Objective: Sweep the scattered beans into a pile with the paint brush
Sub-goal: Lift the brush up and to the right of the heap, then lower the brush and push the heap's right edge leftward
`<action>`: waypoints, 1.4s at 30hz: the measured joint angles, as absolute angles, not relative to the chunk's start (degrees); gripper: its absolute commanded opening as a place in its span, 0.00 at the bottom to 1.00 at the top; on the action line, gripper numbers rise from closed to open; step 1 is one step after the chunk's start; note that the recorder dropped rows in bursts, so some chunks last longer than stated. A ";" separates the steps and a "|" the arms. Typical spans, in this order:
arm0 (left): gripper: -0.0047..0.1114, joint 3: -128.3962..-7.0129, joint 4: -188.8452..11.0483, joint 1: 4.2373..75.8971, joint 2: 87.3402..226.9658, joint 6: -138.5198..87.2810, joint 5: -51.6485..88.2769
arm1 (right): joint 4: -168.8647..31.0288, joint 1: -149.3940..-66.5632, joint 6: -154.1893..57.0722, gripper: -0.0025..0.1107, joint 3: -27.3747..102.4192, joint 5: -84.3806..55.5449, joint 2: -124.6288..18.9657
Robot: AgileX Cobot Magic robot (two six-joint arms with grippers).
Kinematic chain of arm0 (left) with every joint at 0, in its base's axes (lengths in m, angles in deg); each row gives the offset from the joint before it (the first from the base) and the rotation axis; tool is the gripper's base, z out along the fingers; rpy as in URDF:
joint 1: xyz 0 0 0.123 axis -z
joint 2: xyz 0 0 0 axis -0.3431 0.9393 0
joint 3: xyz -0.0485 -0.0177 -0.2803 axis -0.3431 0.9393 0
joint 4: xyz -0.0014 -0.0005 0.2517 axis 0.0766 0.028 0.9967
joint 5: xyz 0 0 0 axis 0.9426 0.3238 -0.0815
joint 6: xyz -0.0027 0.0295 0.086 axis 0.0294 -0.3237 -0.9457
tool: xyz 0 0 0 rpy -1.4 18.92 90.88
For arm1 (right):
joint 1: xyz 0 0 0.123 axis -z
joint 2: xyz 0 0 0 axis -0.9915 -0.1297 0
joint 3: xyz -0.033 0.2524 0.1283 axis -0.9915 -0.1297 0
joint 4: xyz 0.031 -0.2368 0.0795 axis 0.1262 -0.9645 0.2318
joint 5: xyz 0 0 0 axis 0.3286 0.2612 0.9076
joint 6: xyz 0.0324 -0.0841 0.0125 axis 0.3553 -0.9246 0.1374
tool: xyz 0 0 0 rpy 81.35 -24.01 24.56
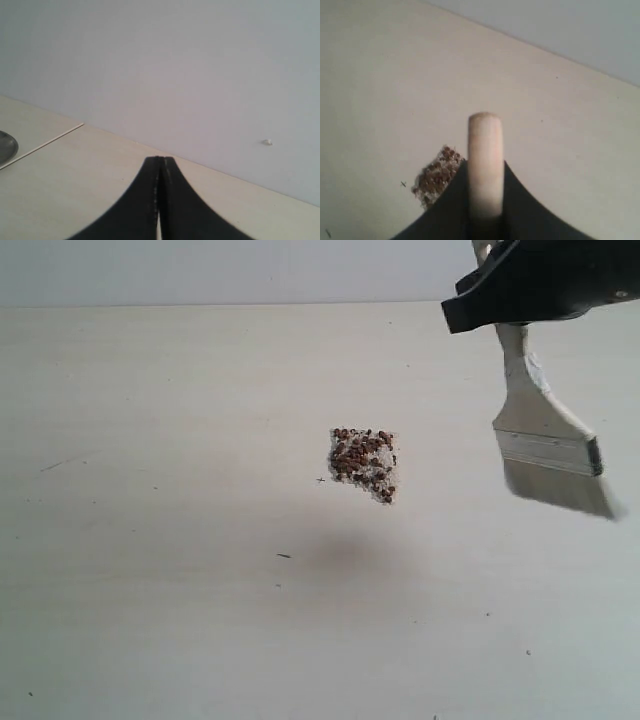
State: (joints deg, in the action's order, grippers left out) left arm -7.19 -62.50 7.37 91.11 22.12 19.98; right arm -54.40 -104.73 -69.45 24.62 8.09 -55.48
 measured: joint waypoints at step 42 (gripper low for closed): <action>0.04 -7.19 -62.50 7.37 91.11 22.12 19.98 | 21.46 -83.81 -167.67 0.02 33.35 54.83 -96.05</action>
